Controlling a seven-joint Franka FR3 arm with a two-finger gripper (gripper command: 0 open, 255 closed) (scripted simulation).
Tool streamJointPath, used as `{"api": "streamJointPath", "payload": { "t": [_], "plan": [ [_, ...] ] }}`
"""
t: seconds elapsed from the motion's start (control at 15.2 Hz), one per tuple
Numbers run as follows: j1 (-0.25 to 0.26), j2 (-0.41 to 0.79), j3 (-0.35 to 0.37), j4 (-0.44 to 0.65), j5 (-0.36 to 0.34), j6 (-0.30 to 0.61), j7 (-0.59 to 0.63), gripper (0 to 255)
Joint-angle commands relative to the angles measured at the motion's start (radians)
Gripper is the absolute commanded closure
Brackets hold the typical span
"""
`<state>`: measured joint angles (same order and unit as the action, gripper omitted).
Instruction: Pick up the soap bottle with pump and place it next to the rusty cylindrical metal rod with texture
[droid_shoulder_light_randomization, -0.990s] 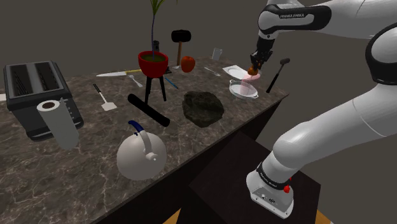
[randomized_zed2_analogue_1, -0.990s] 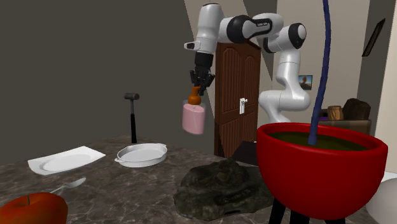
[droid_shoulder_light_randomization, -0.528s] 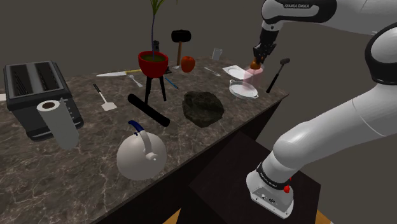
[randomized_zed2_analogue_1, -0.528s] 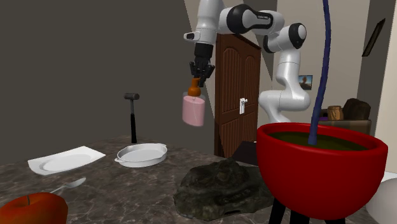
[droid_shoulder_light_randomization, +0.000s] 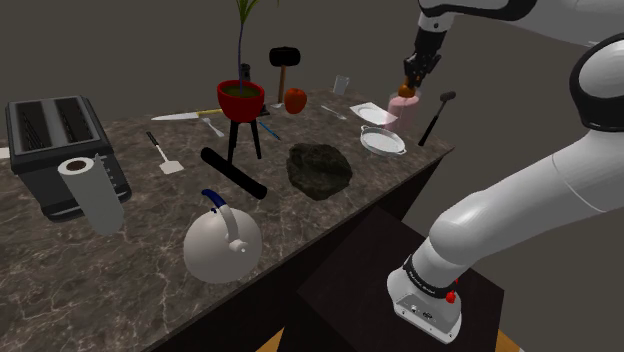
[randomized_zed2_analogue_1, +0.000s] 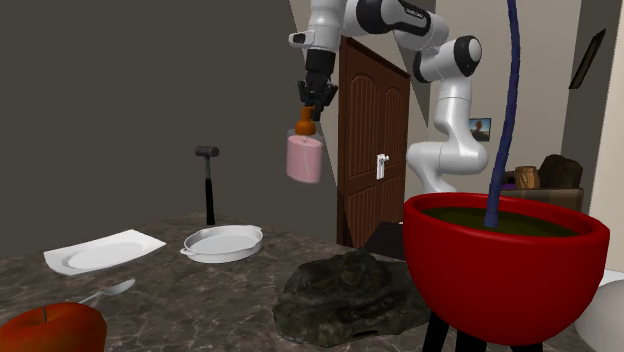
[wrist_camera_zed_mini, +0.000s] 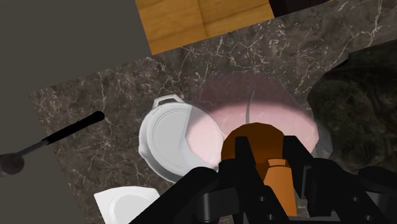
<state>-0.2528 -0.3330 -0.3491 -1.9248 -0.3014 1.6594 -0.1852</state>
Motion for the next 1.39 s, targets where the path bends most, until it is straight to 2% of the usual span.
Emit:
{"api": "streamJointPath", "payload": {
  "t": [0.0,0.4,0.86,1.32],
  "plan": [
    [0.001,0.005,0.002,0.031,0.003,-0.026,-0.005,255],
    [0.004,0.027,0.005,0.129,0.011,-0.1,-0.024,255],
    [0.056,-0.055,0.137,0.051,0.027,-0.148,0.155,255],
    [0.109,-0.081,0.266,0.027,0.073,-0.192,0.327,255]
  ]
}}
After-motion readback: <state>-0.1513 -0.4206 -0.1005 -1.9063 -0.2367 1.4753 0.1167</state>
